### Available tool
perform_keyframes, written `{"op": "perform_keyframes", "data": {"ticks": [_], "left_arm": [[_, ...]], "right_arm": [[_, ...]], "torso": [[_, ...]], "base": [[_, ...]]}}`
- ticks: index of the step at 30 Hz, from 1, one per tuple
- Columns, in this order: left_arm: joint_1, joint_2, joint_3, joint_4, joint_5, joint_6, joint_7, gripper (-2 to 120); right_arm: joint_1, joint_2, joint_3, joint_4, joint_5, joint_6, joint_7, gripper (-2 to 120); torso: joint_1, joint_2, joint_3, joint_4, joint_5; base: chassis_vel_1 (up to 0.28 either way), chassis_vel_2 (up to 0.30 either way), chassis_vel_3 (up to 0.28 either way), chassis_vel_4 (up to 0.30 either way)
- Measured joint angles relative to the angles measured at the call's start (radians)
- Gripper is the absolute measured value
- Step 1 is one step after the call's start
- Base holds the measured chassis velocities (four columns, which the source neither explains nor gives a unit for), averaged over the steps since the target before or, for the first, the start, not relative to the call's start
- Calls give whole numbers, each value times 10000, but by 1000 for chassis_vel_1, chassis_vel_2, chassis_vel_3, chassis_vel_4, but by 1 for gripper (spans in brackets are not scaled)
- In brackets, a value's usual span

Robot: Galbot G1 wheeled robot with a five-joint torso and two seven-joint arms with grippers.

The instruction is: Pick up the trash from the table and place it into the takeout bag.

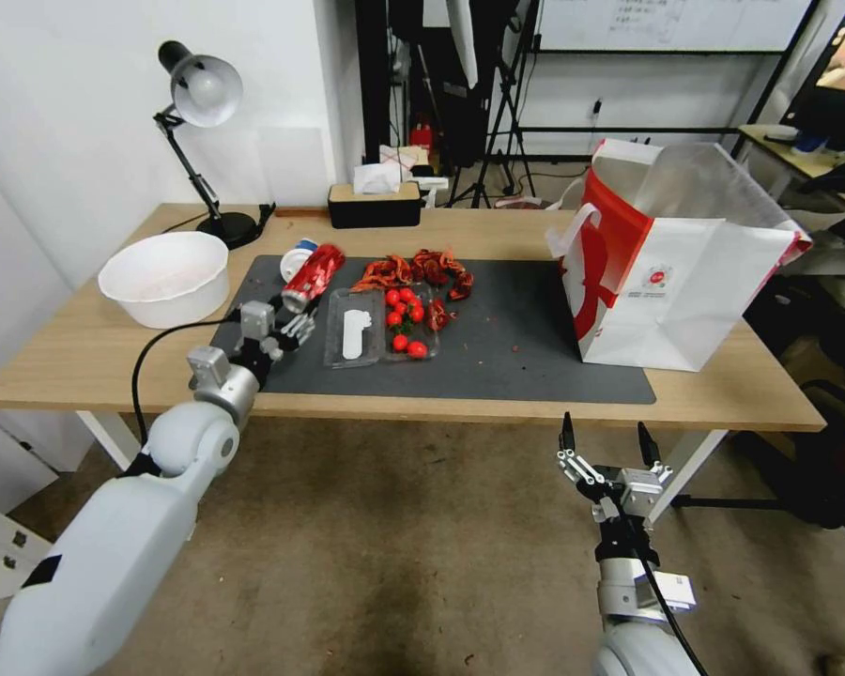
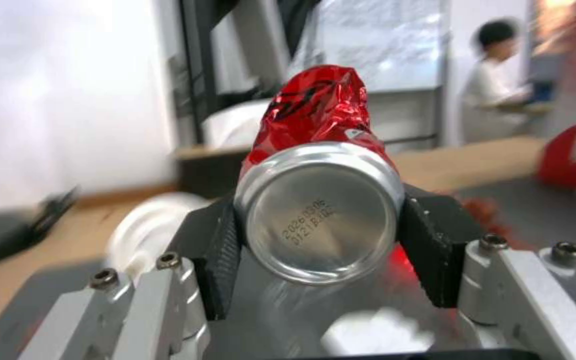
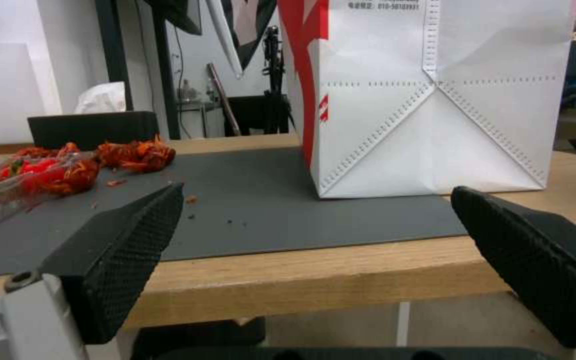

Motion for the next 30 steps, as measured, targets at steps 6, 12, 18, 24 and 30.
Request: {"op": "perform_keyframes", "data": {"ticks": [6, 12, 18, 24, 30], "left_arm": [[-1336, 143, 1074, 558, -723, -438, 927, 51], [-3037, -75, 2750, 1191, -1312, -538, 1153, 51], [-4718, -463, 4119, 1744, -1626, -540, 1147, 51], [-6752, -1465, 5641, 2963, -1947, -525, 1152, 51], [-7860, -2212, 6558, 3731, -2156, -516, 1147, 51]], "right_arm": [[7, 26, 3, -59, -23, 0, -2, 100], [11, 70, 16, -83, -36, -14, -5, 100], [0, 93, 39, -78, -45, -26, -4, 100], [-37, 141, 83, -28, -53, -35, 6, 100], [-35, 182, 84, -16, -62, -37, 11, 100]], "torso": [[0, -1, 1, 0, 1], [0, -1, 1, -1, 1], [0, 0, 1, -1, 5], [1, -1, 2, -2, 1], [1, 0, 2, 0, 2]], "base": [[0, 0, 0, 0], [0, 0, 0, 0], [0, 0, 0, 0], [0, 0, 0, 0], [0, 0, 0, 0]]}}
